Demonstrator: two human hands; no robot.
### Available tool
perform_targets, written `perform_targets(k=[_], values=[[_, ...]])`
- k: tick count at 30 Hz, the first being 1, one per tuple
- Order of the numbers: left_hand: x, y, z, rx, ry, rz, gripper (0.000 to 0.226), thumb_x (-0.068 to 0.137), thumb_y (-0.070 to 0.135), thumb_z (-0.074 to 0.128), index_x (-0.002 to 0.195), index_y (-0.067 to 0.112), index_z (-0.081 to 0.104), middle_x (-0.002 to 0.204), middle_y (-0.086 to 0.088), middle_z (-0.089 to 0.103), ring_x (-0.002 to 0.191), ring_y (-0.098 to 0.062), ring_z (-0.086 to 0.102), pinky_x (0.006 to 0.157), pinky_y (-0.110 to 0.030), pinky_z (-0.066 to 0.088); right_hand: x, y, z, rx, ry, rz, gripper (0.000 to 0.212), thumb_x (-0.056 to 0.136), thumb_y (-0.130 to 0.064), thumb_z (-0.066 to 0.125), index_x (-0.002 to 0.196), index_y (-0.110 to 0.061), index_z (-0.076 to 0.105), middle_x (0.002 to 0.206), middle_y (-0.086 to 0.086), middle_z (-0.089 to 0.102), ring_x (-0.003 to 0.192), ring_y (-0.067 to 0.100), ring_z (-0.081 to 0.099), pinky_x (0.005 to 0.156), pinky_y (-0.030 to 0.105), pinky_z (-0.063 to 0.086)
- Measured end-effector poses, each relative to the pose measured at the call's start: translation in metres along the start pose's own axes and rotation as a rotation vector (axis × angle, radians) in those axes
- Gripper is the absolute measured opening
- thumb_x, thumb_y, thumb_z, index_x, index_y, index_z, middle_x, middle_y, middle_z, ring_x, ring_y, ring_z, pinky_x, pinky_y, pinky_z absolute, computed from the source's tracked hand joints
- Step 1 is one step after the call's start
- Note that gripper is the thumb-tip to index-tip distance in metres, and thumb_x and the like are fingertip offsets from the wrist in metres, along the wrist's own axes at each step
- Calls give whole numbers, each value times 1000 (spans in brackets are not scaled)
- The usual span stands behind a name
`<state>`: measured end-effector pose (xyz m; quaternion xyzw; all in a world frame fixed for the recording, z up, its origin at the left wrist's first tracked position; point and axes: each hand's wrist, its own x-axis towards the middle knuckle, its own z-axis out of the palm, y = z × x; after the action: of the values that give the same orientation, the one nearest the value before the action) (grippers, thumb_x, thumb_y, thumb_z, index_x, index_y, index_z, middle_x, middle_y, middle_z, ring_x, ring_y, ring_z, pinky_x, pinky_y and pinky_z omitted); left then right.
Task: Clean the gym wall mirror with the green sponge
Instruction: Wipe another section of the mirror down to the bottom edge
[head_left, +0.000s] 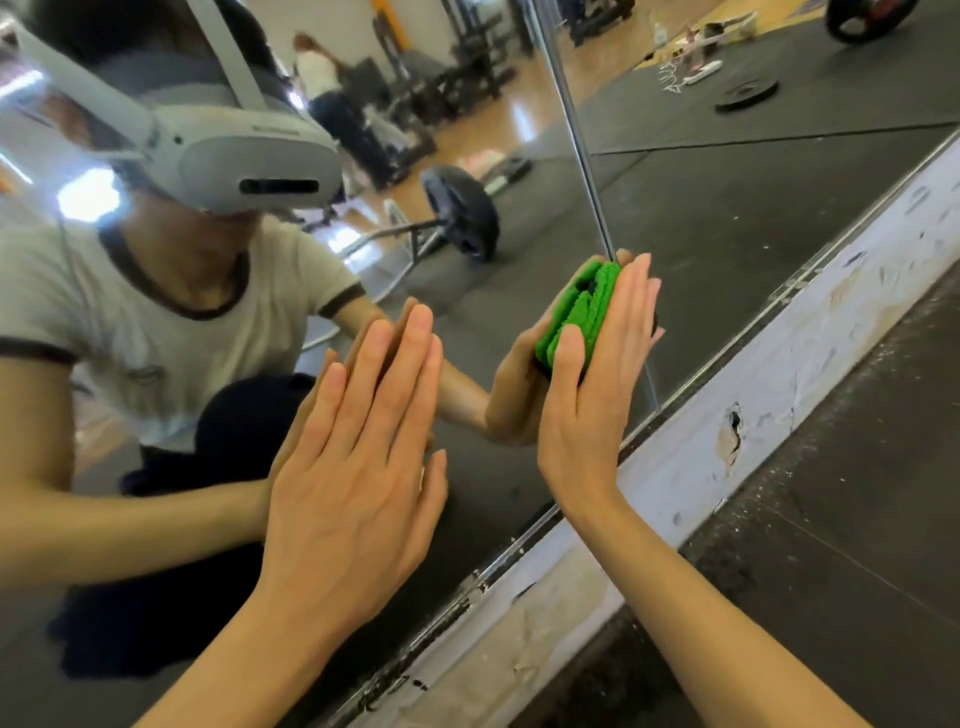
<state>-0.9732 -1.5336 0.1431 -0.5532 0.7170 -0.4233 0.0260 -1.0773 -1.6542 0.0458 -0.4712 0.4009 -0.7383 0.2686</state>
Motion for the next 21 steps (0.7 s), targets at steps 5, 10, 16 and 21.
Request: perform_targets(k=[5, 10, 16, 21], values=[[-17, 10, 4, -142, -13, 38, 71, 94, 27, 44, 157, -1, 26, 168, -14, 19, 156, -29, 13, 127, -43, 8, -33, 24, -15, -9, 1, 153, 57, 109, -25, 29, 161, -15, 7, 168, -7, 3, 154, 5, -5, 126, 27, 1], [-62, 18, 11, -213, -137, 72, 72, 91, 32, 45, 156, 4, 29, 166, -10, 25, 155, -27, 17, 125, -37, 8, -50, 31, -24, -21, -21, 260, 59, 108, -21, 33, 161, -18, 7, 169, -6, 5, 154, 4, 0, 127, 34, 8], [-114, 4, 8, -275, -210, 37, 71, 89, 35, 45, 154, 8, 35, 165, -7, 27, 154, -24, 14, 123, -36, 9, -52, 17, -36, -28, -29, 403, 59, 108, -17, 41, 161, -21, 16, 167, -9, 18, 150, 1, 17, 122, 21, 19], [-141, -1, 11, -357, -218, 11, 70, 90, 35, 44, 155, 11, 31, 165, -7, 26, 153, -24, 17, 123, -37, 11, -80, -25, -49, 76, -56, 691, 44, 106, -20, 48, 150, -28, 46, 127, -23, 57, 110, -14, 54, 95, 16, 43]])
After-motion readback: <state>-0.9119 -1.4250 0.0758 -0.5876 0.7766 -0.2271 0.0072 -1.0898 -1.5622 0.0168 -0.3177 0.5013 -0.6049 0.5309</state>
